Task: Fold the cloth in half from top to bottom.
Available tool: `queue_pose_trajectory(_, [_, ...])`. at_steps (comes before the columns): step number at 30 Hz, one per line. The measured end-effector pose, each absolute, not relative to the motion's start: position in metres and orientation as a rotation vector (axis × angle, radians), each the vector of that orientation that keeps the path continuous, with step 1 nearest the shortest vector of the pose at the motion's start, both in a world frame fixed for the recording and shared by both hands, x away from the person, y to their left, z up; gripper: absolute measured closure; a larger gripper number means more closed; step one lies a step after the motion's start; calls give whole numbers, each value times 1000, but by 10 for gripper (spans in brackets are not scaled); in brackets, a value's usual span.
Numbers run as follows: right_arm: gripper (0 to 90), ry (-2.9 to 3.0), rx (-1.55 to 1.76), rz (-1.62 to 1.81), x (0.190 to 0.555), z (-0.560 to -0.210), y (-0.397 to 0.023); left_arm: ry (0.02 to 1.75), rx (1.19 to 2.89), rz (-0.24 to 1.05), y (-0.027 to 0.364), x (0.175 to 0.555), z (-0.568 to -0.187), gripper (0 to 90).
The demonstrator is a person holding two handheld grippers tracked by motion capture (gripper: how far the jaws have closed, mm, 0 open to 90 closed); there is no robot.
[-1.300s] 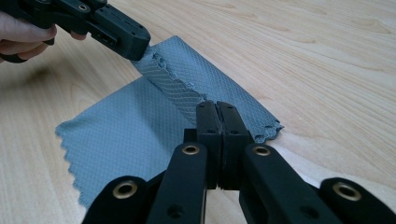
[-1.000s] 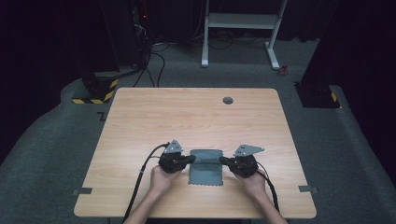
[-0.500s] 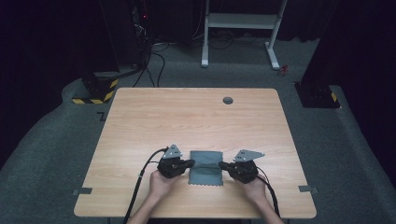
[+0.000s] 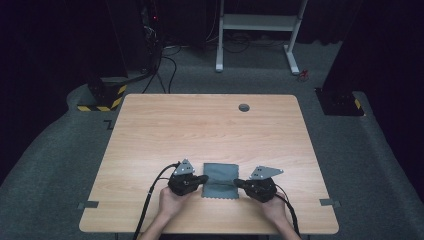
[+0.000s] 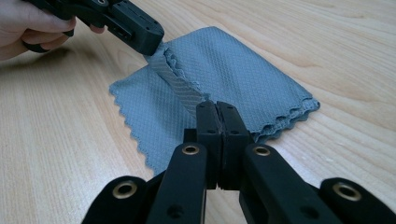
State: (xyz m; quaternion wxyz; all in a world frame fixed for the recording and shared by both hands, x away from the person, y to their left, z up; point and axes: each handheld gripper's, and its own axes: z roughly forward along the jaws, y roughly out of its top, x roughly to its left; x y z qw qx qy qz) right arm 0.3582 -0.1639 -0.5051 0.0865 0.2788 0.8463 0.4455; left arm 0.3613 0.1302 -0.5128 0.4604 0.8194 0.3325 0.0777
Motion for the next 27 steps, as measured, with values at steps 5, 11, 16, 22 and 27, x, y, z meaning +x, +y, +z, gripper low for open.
queue_pose_trajectory(5, [893,2533,820,1312,355,-508,-164,812,2030,194,129,356,-515,887])
queue_pose_trajectory(11, [892,2551,810,1302,349,-511,-165,791,2043,202,127,347,-516,885])
queue_pose_trajectory(16, [891,2563,805,1286,346,-516,-166,785,2064,210,124,342,-519,884])
queue_pose_trajectory(22, [885,2583,773,1253,340,-520,-165,771,2080,214,123,337,-523,876])
queue_pose_trajectory(27, [826,2594,771,1254,337,-521,-167,770,2075,179,123,332,-525,823])
